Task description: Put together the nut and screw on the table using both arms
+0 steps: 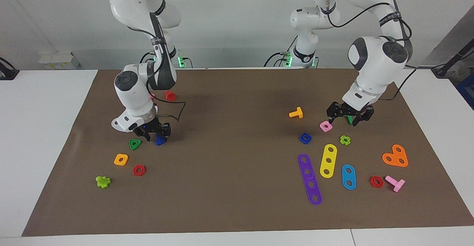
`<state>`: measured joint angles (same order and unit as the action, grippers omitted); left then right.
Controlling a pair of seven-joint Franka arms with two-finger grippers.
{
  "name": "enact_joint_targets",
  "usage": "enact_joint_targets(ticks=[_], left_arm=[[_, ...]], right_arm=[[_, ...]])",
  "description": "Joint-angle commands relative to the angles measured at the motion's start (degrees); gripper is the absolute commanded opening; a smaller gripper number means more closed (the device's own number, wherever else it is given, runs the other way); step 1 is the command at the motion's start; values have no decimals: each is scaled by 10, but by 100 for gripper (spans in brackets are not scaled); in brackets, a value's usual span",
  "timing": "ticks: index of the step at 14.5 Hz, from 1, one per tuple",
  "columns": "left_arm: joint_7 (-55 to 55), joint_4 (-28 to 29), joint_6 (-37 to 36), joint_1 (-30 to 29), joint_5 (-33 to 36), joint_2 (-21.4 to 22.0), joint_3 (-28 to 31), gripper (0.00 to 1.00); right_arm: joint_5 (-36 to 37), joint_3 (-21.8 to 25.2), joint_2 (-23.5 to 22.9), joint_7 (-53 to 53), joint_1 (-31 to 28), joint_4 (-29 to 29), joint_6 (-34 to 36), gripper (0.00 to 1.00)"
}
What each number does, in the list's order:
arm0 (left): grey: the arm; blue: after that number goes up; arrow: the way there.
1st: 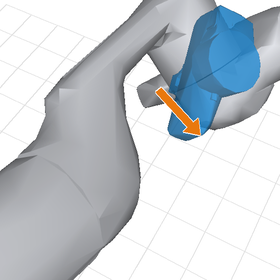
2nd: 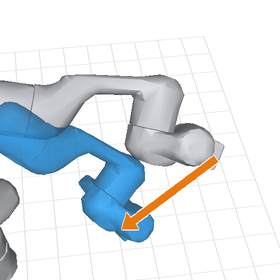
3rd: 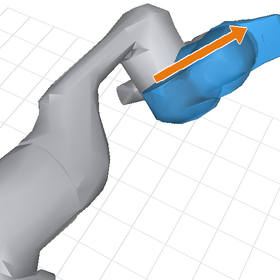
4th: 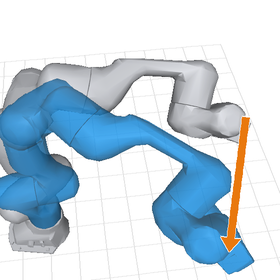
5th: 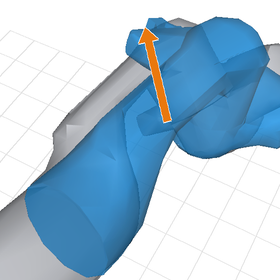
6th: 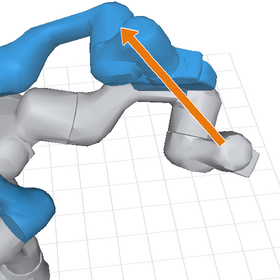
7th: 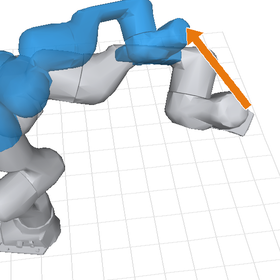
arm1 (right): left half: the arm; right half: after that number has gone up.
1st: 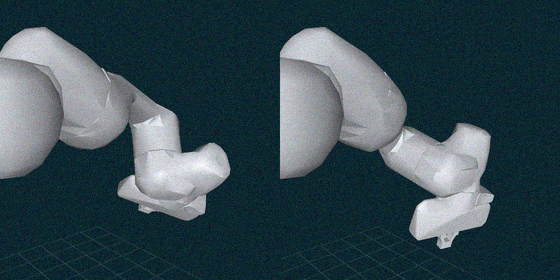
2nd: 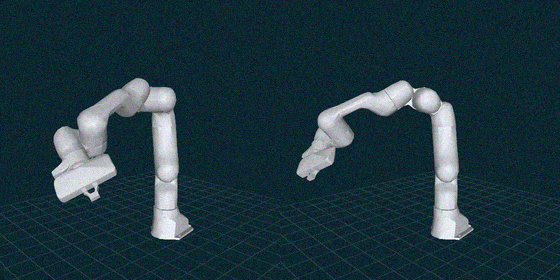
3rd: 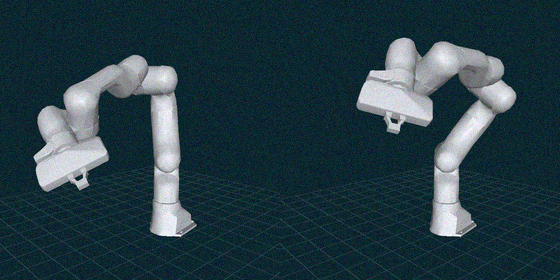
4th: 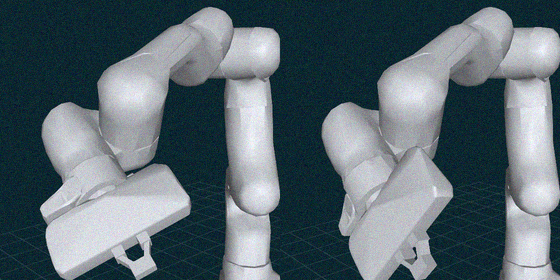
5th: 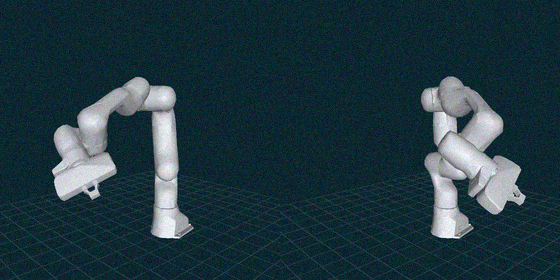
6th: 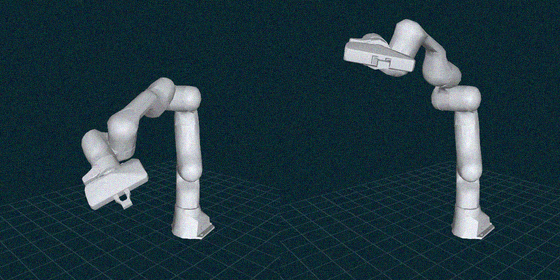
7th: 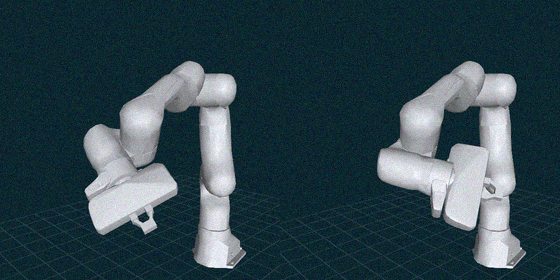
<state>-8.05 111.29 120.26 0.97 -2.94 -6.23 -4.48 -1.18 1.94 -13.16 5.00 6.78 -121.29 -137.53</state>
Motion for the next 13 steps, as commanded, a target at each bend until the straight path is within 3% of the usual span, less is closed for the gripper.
enact_joint_targets(ticks=[1,2,3,6,9,13], left_arm=[[-39,16,16,11,-7,8,4,100],[-49,16,16,12,-7,1,4,100],[-51,17,18,17,-7,-5,4,100],[-56,16,23,33,-8,-32,3,99],[-97,16,75,52,-26,-61,3,98],[-182,13,132,50,-38,-111,3,95]], right_arm=[[-6,-2,18,-24,-2,-23,-15,39],[-6,-3,18,-27,-2,-23,-12,14],[-6,-3,18,-38,-2,-23,-10,0],[-6,-4,18,-39,-2,-15,-6,0],[-6,-21,24,-31,-2,6,12,0],[-7,-39,25,103,53,22,48,0]])
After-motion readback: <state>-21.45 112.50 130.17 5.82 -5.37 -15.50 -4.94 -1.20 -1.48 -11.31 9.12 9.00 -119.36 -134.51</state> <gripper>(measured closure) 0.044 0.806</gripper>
